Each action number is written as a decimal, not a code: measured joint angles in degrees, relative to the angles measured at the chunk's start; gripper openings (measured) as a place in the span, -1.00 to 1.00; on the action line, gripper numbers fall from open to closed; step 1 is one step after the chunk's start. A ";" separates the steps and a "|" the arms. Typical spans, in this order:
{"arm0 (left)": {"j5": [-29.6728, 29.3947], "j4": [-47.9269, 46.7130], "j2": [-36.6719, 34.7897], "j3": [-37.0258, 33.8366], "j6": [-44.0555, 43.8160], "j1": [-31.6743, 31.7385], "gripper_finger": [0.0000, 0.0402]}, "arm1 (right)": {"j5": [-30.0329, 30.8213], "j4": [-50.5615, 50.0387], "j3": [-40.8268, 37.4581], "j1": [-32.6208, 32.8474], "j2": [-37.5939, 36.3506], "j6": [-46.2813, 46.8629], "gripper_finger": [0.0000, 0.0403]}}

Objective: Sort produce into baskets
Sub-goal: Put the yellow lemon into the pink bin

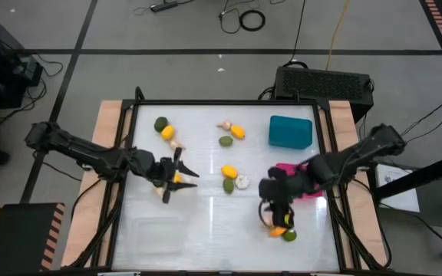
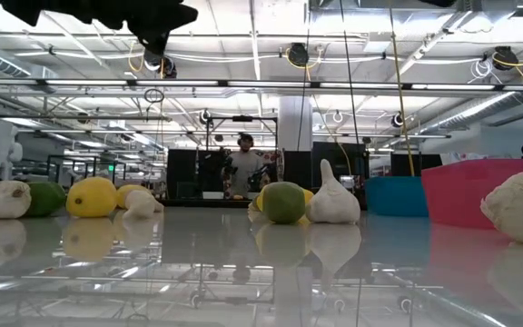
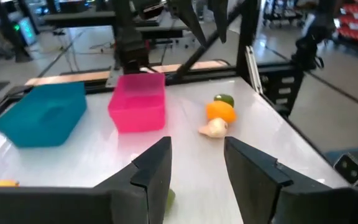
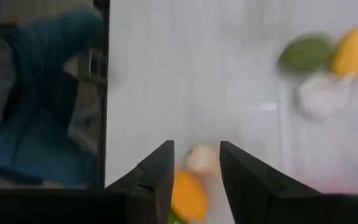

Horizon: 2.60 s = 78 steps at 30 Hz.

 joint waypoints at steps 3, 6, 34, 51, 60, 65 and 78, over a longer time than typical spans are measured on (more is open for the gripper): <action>1.80 0.47 2.92 0.01 1.09 -0.37 -0.14 | 0.00 -1.45 0.15 3.28 2.32 4.60 -0.32; 4.03 0.50 5.01 0.37 0.58 -0.57 -0.03 | 0.02 -2.59 0.15 5.95 4.42 7.78 -0.26; 1.85 -0.15 5.65 0.37 0.54 -1.10 0.42 | 0.00 -5.22 -0.06 11.70 20.77 5.19 0.56; 1.76 -1.73 5.65 0.37 0.54 -1.10 0.42 | 0.04 -6.82 -0.37 11.70 26.50 -0.10 0.68; 1.75 -2.56 5.65 0.37 0.32 -1.10 0.42 | 0.14 -6.48 -0.39 11.72 28.45 0.95 0.68; 1.74 -2.54 5.65 0.37 -0.83 -1.08 0.42 | 0.41 -6.35 -0.39 11.70 28.31 3.70 0.62; -0.82 -2.75 5.64 0.37 -0.97 -1.10 0.42 | 0.00 -5.63 -0.39 12.22 28.36 6.27 0.19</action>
